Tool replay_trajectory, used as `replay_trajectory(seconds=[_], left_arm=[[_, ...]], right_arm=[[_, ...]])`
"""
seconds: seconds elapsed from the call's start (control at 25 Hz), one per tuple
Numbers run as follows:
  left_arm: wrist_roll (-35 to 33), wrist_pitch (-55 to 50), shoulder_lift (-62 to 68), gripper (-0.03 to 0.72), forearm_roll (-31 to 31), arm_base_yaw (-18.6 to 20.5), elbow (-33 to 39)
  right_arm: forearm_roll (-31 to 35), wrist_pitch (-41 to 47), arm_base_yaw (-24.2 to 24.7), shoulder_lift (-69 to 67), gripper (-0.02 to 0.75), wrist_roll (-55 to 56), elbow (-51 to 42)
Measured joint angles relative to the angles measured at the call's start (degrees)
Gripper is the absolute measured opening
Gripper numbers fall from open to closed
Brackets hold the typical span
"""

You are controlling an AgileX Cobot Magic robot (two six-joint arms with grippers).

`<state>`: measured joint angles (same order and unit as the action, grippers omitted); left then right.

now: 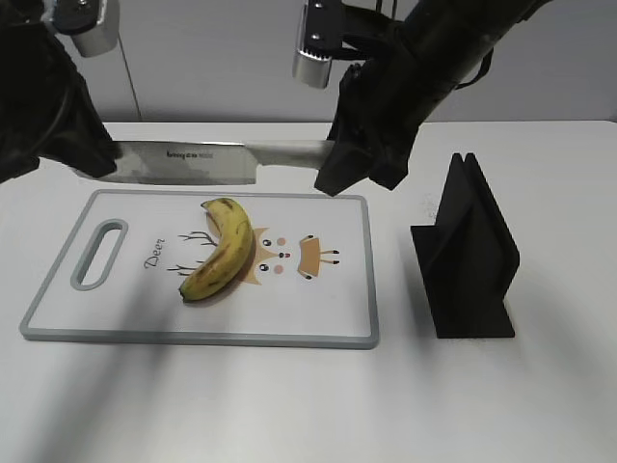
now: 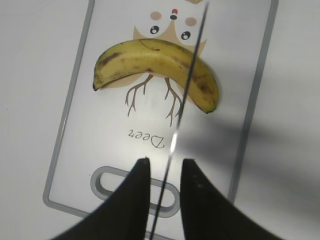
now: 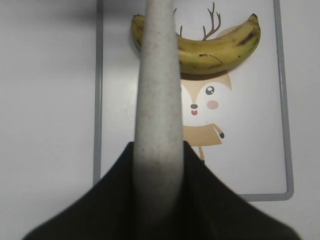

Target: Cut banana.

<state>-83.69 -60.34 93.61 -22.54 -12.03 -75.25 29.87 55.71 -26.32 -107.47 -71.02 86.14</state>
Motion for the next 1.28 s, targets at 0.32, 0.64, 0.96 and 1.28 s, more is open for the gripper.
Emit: replay_trajectory(seconds=[0.32,0.64,0.96,1.28], left_arm=[[0.06,-0.06,0.02,0.047,0.14,0.0,0.0],[1.22,0.41,1.9,0.021,0.84,-0.17,0.0],[1.25,3.98,2.77,0.024,1.12,-0.77,3.63],[1.25,12.45,3.93,0.026,1.41,-2.68,8.95]], right_arm=[[-0.65,-0.19,0.0,0.0,0.16,-0.29,0.0],[-2.87,-0.08,-0.06,-1.4,0.164,5.9,-0.07],[-2.99,-3.84,-0.9,-1.46,0.172,8.96,-5.55],[-4.83,-6.95,-1.09,-2.6,0.174,9.12,-7.88]])
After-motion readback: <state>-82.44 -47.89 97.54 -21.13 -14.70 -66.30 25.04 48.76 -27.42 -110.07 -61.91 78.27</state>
